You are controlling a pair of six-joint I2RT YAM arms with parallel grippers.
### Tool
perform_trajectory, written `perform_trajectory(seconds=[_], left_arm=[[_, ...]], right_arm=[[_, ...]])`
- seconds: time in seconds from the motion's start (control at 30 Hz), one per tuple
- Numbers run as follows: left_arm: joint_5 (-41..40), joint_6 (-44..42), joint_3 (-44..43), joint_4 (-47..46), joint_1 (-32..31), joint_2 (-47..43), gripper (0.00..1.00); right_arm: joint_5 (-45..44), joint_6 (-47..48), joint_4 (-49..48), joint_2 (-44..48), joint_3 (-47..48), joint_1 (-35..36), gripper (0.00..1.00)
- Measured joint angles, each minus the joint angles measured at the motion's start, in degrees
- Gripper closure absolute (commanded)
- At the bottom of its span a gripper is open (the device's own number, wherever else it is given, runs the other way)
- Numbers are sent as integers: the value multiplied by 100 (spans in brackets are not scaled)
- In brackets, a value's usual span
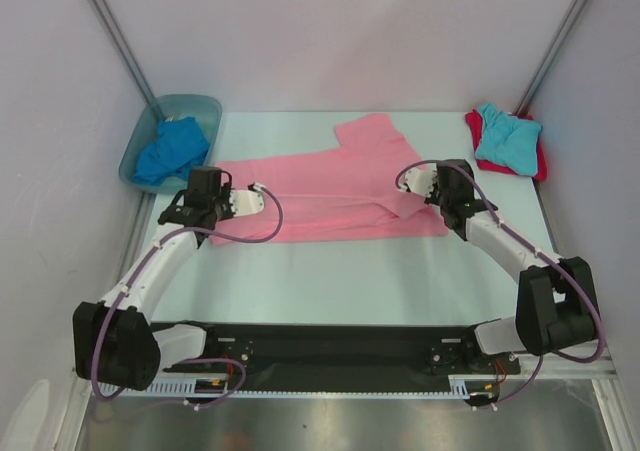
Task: Fold and stack the t-shirts
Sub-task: Fold the tshirt
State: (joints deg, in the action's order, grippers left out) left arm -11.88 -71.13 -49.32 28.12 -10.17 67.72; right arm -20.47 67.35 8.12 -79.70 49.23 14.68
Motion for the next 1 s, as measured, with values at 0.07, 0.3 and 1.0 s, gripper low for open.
perform_trajectory(seconds=[0.07, 0.3, 1.0], left_arm=[[-2, -2, -76, -85, 17, 57, 100], [-2, -138, -98, -319, 70, 35, 100], [4, -551, -96, -363, 251, -299, 100]], right_arm=[[-2, 74, -138, 35, -42, -79, 100], [210, 107, 39, 321, -7, -210, 100], [826, -177, 1969, 1362, 1060, 162, 100]])
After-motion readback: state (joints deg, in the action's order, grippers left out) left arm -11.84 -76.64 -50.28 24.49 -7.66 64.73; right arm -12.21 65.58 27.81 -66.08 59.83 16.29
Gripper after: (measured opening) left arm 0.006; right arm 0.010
